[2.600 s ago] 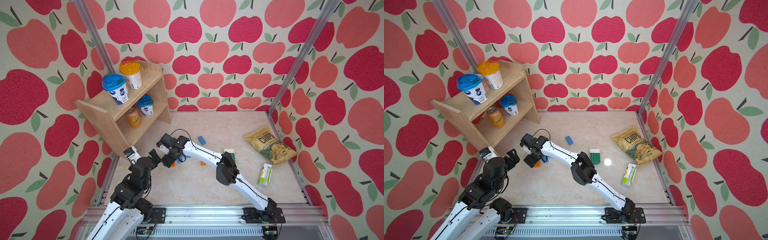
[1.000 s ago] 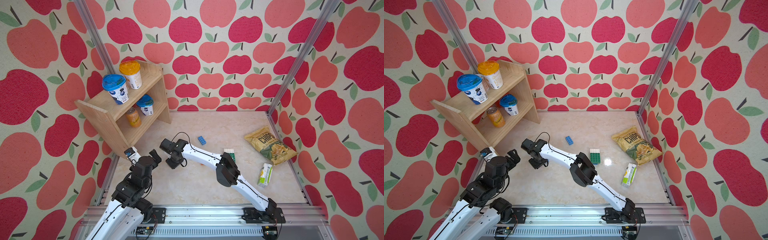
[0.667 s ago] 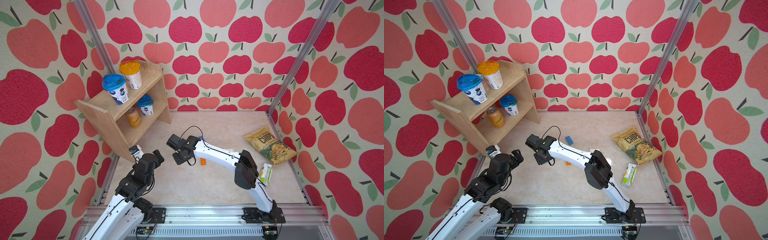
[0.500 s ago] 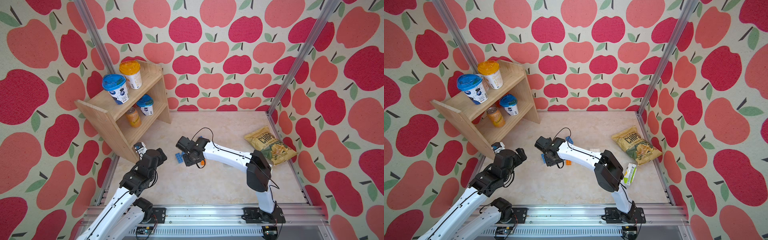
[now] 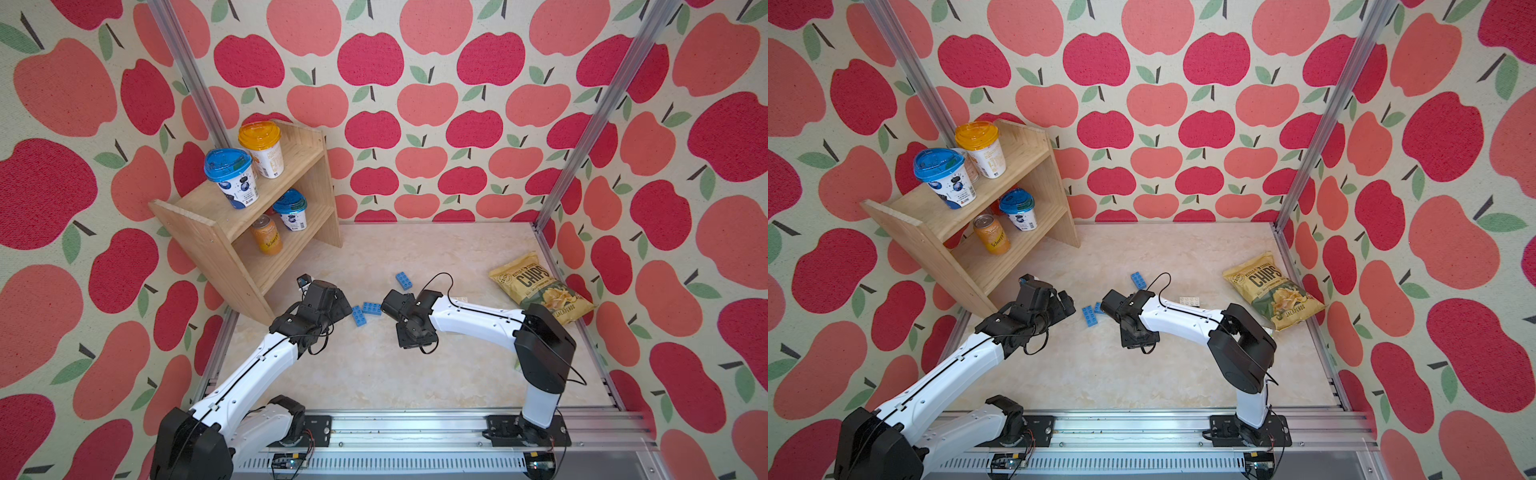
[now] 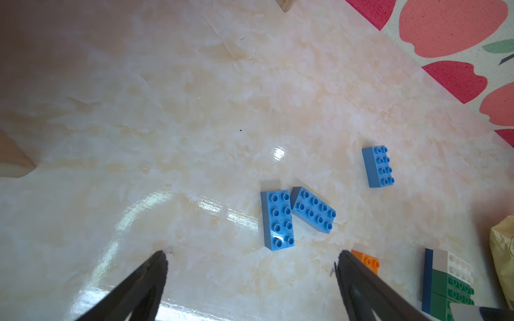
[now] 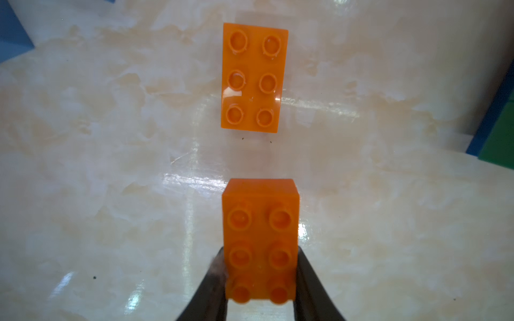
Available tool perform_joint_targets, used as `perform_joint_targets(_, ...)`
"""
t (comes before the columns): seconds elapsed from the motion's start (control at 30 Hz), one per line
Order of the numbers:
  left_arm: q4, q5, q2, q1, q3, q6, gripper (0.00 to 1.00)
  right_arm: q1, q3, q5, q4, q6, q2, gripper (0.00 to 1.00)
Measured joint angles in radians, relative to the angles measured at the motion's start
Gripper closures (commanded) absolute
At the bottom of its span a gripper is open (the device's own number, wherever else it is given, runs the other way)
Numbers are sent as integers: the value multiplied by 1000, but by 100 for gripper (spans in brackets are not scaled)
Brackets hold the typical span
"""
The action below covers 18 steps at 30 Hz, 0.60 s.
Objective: Assemble a rectangle with lego
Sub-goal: Place the lego brick at the center of the board.
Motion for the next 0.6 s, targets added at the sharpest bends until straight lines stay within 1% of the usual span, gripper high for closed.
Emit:
perform_joint_targets(0.07,14,3,-2,0,0,0,3,0,0,-8,15,11,5,100)
perform_joint_targets(0.2,27,3,-2,0,0,0,3,-2,1,-20,38,26,48,95)
perform_joint_targets(0.33,30,3,-2,0,0,0,3,-10,1,-29,41,39,94,92)
perform_joint_targets(0.47,30,2,-2,0,0,0,3,-21,1,-34,51,48,100,89)
perform_joint_targets(0.6,30,2,-2,0,0,0,3,-29,1,-37,64,51,103,83)
